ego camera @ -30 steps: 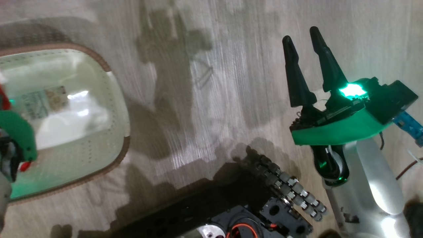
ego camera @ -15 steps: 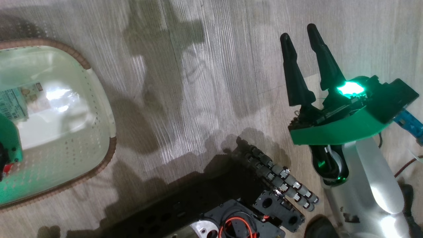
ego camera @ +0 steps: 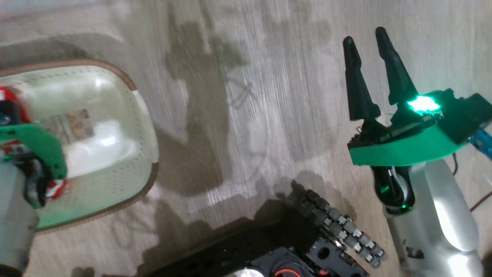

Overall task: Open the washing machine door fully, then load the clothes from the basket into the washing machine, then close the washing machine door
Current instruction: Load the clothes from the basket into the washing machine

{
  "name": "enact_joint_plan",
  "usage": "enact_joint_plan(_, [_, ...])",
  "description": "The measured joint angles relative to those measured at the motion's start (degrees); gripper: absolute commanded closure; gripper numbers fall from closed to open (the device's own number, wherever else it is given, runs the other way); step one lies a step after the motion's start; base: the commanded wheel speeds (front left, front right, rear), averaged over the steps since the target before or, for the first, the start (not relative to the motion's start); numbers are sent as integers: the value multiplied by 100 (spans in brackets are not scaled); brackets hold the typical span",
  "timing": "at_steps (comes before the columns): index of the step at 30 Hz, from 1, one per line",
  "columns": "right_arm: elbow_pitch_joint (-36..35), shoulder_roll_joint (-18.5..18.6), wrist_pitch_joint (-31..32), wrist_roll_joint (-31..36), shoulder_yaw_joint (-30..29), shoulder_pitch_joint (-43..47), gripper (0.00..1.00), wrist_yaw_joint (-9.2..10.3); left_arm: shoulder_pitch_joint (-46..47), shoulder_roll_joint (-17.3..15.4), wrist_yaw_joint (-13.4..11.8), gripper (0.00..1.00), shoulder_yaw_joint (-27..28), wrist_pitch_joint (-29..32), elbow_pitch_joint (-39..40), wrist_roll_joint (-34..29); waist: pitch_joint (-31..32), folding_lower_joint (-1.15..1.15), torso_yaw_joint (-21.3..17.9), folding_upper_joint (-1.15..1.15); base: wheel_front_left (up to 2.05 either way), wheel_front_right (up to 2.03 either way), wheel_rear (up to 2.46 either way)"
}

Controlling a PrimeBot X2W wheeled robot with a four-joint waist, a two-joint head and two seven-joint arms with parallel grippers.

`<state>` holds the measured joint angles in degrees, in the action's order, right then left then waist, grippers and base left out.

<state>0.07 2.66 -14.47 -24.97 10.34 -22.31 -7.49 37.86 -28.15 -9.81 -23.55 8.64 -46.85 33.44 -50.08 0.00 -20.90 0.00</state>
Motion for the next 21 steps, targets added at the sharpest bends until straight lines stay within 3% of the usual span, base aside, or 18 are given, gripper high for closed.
enact_joint_plan(10, [3,1,0,443,-427,515,0,0,-712,447,-170,100,100,-1091,1091,91,840,0,533,0,0,0,0])
enact_joint_plan(21, [-20,1,23,661,-675,948,0,0,-1541,511,-749,100,144,-1646,3121,41,1770,0,1033,0,0,0,0])
